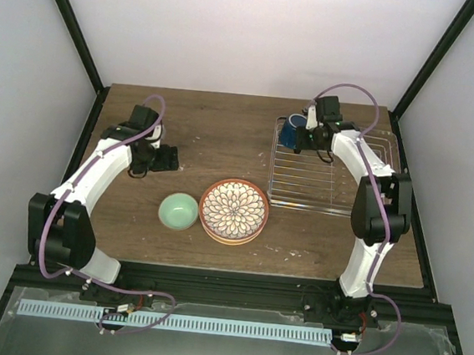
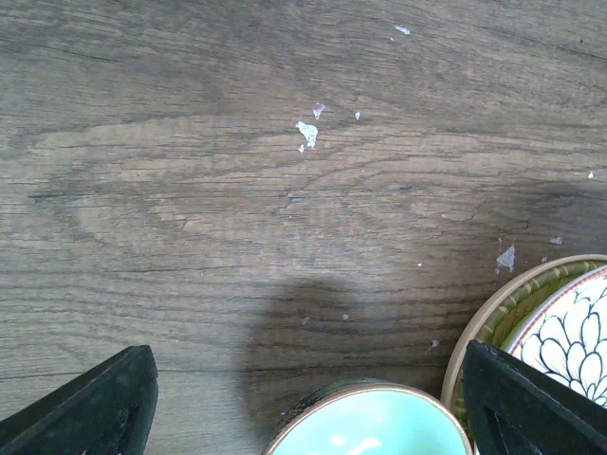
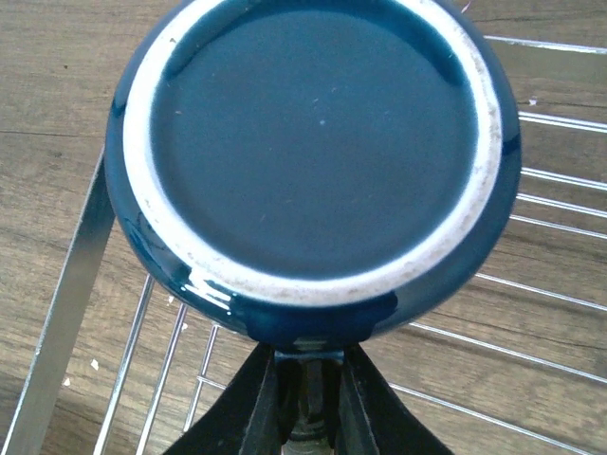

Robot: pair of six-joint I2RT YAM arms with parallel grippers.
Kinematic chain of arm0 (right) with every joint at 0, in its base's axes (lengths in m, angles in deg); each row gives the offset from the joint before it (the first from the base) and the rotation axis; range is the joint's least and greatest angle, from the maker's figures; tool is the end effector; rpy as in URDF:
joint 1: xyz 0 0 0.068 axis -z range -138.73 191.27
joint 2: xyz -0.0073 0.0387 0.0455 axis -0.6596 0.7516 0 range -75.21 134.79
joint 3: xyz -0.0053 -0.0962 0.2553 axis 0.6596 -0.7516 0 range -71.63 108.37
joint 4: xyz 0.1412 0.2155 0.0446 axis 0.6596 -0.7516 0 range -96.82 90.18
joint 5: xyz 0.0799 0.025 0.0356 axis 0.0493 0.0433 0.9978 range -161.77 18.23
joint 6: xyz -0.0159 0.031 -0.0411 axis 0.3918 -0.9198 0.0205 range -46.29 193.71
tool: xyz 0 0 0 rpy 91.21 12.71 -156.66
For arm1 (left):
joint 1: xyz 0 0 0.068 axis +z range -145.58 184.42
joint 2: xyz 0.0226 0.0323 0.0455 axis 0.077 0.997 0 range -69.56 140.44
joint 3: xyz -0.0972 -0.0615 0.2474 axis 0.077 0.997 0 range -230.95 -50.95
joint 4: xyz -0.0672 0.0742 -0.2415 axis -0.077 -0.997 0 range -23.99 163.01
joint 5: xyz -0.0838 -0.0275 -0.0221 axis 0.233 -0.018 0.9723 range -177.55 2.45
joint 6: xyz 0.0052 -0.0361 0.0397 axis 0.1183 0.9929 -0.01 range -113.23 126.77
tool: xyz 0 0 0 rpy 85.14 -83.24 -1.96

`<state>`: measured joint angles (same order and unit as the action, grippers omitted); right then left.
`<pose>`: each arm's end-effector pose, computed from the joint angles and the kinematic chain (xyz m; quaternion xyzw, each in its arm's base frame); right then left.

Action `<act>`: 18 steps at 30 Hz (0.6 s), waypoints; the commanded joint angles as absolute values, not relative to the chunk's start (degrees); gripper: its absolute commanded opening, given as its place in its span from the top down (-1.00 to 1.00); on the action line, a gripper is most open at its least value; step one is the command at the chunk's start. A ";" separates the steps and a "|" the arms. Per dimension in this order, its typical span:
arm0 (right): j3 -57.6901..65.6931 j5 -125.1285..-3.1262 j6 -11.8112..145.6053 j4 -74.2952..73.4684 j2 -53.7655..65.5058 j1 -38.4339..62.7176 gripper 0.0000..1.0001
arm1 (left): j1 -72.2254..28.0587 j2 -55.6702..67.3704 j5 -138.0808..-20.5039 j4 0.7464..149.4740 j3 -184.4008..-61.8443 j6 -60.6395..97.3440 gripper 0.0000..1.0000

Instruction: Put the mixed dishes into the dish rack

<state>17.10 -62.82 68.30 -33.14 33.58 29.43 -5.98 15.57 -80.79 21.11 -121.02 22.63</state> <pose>0.4109 0.0918 0.2482 -0.0775 0.9436 0.1201 0.2985 0.2871 -0.0569 0.2702 -0.0349 0.9776 -0.1017 0.1811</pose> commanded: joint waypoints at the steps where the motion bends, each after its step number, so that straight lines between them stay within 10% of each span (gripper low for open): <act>1: 22.13 -62.02 67.84 -29.89 34.44 28.72 0.96 | -6.04 16.31 -80.43 21.60 -122.71 21.72 -0.78; 18: 23.22 -69.20 70.21 -33.84 35.69 25.38 0.95 | -6.01 17.45 -80.26 21.50 -123.09 21.01 -0.79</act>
<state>20.55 -67.19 68.98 -34.95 36.93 26.44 -5.98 17.18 -80.77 21.11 -121.45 21.56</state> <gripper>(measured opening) 0.137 0.893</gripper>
